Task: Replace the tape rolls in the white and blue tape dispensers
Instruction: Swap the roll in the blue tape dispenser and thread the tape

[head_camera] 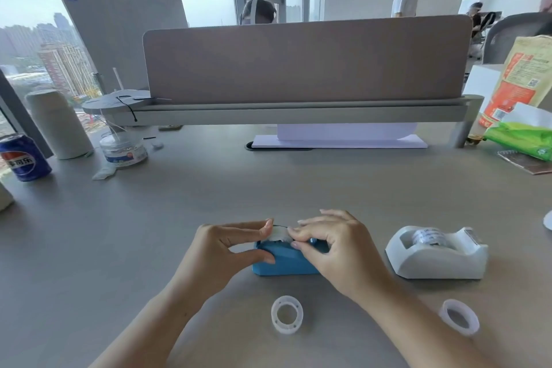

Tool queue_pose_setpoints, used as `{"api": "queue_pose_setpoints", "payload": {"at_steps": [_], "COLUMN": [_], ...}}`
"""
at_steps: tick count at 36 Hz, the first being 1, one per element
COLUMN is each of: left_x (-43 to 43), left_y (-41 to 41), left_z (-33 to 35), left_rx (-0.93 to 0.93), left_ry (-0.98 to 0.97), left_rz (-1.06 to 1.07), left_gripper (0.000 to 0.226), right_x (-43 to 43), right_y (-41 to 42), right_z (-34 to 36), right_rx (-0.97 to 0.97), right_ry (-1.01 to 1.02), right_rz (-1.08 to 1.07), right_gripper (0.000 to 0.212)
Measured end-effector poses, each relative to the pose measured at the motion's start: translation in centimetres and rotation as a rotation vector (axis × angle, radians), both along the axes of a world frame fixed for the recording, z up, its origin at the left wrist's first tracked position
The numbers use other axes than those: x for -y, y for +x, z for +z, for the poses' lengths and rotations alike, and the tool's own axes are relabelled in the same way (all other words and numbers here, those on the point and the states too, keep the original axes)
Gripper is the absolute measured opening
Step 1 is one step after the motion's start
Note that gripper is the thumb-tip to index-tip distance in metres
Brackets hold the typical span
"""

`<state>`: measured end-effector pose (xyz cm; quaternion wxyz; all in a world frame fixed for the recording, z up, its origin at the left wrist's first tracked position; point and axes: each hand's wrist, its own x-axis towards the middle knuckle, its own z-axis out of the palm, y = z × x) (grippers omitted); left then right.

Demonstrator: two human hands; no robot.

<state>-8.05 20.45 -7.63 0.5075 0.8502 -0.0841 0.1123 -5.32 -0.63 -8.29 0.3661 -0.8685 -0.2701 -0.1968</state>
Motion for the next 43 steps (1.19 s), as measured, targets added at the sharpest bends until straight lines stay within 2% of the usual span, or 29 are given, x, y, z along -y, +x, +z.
{"api": "queue_pose_setpoints", "payload": {"at_steps": [8, 17, 21, 24, 27, 33, 43], "left_x": [0.0, -0.3, -0.2, -0.2, -0.3, -0.4, -0.3], "left_y": [0.1, 0.2, 0.4, 0.5, 0.5, 0.7, 0.8], "left_z": [-0.2, -0.2, -0.1, -0.1, -0.1, -0.3, -0.4], "left_rx": [0.015, 0.042, 0.019, 0.026, 0.033, 0.033, 0.027], "left_ry": [0.008, 0.003, -0.074, -0.078, -0.082, -0.070, -0.107], "left_rz": [0.001, -0.038, -0.046, -0.045, -0.049, -0.047, -0.060], "left_gripper": [0.040, 0.040, 0.036, 0.038, 0.035, 0.031, 0.027], "right_x": [-0.2, -0.3, -0.5, -0.5, -0.6, -1.1, -1.8], "right_y": [-0.4, -0.1, -0.1, 0.0, 0.2, 0.3, 0.1], "right_z": [0.1, -0.2, 0.1, 0.2, 0.3, 0.7, 1.5], "right_rx": [0.027, -0.042, -0.158, -0.272, -0.424, -0.720, -0.833], "right_ry": [0.027, 0.084, 0.098, 0.075, 0.195, 0.439, 0.568], "right_rz": [-0.062, -0.070, -0.065, -0.060, -0.059, -0.056, -0.025], "right_gripper": [0.026, 0.013, 0.019, 0.013, 0.005, 0.016, 0.020]}}
